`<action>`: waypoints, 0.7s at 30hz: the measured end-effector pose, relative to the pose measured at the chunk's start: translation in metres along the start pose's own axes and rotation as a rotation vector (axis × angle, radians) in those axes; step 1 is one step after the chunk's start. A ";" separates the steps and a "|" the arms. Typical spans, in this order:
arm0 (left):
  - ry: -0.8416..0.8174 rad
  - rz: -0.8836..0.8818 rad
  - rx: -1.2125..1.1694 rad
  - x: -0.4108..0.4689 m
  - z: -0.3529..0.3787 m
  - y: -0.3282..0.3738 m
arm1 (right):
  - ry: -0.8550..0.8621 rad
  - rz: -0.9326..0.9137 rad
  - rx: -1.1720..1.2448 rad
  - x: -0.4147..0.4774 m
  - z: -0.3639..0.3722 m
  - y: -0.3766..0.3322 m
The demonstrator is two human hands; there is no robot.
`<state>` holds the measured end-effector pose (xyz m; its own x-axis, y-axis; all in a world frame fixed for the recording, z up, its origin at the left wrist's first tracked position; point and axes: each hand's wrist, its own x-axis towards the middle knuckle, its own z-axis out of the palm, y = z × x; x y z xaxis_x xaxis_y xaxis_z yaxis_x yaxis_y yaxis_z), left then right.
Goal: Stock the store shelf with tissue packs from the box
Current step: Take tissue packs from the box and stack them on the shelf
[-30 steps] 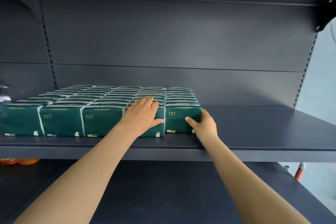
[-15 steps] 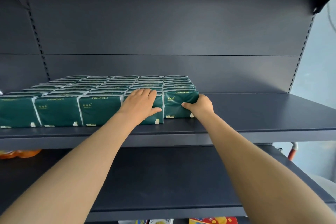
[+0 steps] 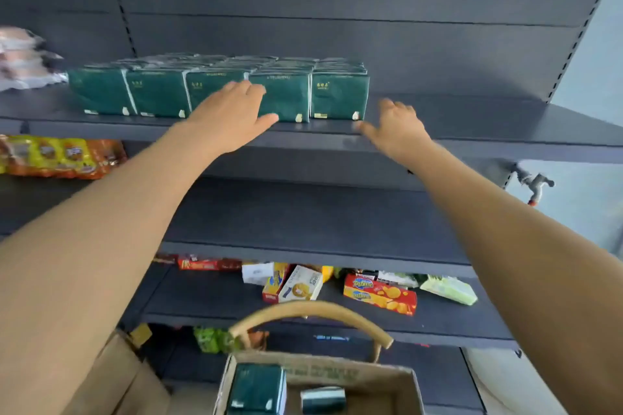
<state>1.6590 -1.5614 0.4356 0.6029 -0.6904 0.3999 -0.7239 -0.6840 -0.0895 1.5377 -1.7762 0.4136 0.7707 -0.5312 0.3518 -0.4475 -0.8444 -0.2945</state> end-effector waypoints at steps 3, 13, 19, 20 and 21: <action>-0.020 -0.044 -0.033 -0.051 0.000 0.003 | -0.058 -0.105 -0.082 -0.043 0.004 0.001; -0.218 -0.097 -0.070 -0.194 0.066 0.024 | -0.306 -0.278 -0.204 -0.175 0.083 -0.009; -0.387 -0.074 -0.101 -0.255 0.143 0.016 | -0.555 -0.226 -0.203 -0.228 0.163 -0.017; -0.415 -0.060 -0.109 -0.263 0.158 0.012 | -0.594 -0.224 -0.207 -0.234 0.178 -0.018; -0.432 -0.047 -0.123 -0.271 0.173 0.008 | -0.633 -0.218 -0.215 -0.240 0.192 -0.020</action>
<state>1.5482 -1.4206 0.1687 0.7016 -0.7123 -0.0189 -0.7114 -0.7017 0.0390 1.4490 -1.6185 0.1642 0.9398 -0.2605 -0.2214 -0.2819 -0.9569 -0.0706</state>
